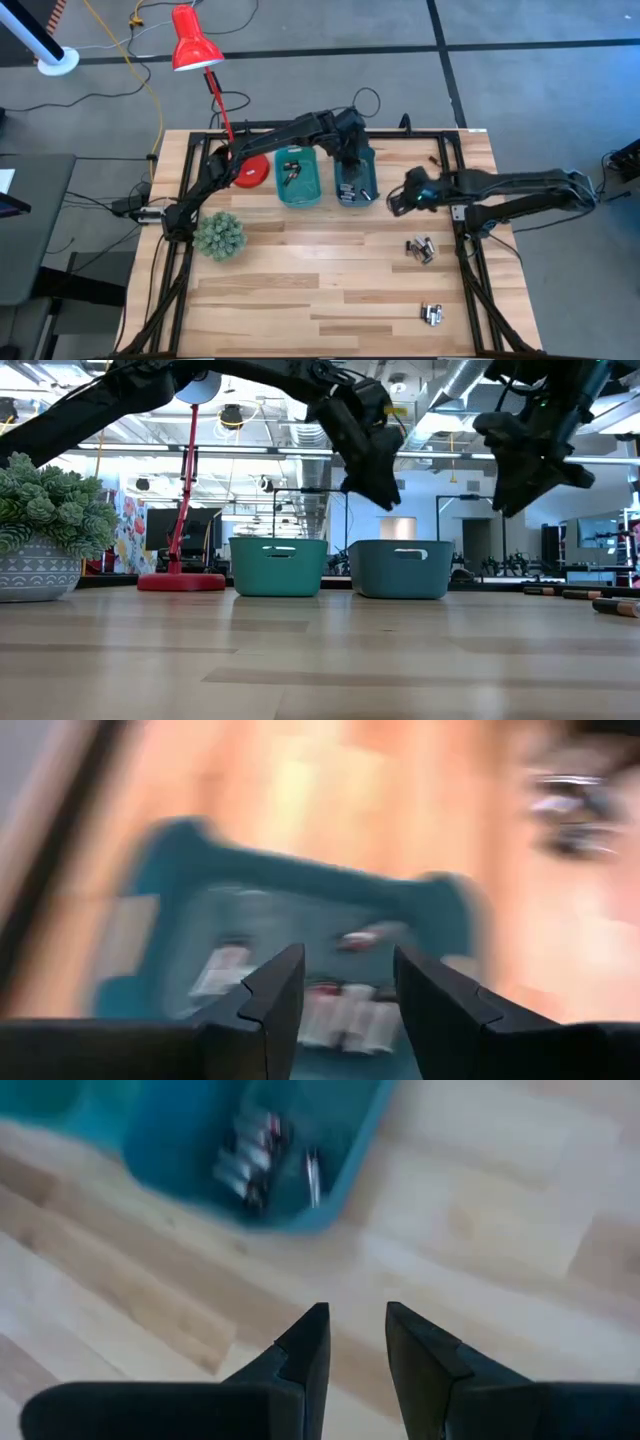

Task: Sort batteries
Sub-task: Put the black battery into the green bin

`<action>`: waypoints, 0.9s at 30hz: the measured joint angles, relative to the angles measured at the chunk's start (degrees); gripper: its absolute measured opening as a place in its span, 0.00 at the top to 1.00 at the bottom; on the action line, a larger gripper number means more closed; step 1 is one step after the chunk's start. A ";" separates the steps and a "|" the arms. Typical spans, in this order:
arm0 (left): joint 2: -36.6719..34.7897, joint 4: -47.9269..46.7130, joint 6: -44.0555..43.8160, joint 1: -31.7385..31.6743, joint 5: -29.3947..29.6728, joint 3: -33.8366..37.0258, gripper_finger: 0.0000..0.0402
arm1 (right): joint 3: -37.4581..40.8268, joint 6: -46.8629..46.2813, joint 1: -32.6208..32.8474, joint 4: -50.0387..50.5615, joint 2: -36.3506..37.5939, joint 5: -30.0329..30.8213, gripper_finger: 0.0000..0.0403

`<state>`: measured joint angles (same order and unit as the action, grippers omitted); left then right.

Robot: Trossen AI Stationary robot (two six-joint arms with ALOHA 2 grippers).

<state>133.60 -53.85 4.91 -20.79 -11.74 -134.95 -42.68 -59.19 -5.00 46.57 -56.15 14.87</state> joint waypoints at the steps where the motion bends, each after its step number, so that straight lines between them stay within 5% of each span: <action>1: -0.58 0.29 -0.12 0.13 -2.67 0.51 0.62 | 0.00 1.92 -1.57 -0.27 1.14 0.00 0.71; 6: -3.51 1.29 -1.13 1.02 -4.12 4.09 0.62 | 0.00 12.92 -10.23 -2.72 5.15 -0.01 0.71; 12: -12.78 12.25 -4.15 2.46 3.48 16.35 0.62 | 0.00 24.42 -21.51 -7.59 5.14 -8.09 0.71; 18: -28.46 30.50 -7.12 4.14 11.35 41.65 0.62 | -1.13 33.07 -30.50 -8.26 1.65 -16.20 0.71; 27: -53.26 57.27 -10.84 7.80 16.02 79.69 0.62 | -14.05 50.42 -38.05 0.15 -9.98 -16.91 0.71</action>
<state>80.34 3.42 -5.93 -12.99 4.28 -55.26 -56.73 -8.76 -43.05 46.72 -66.12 -2.04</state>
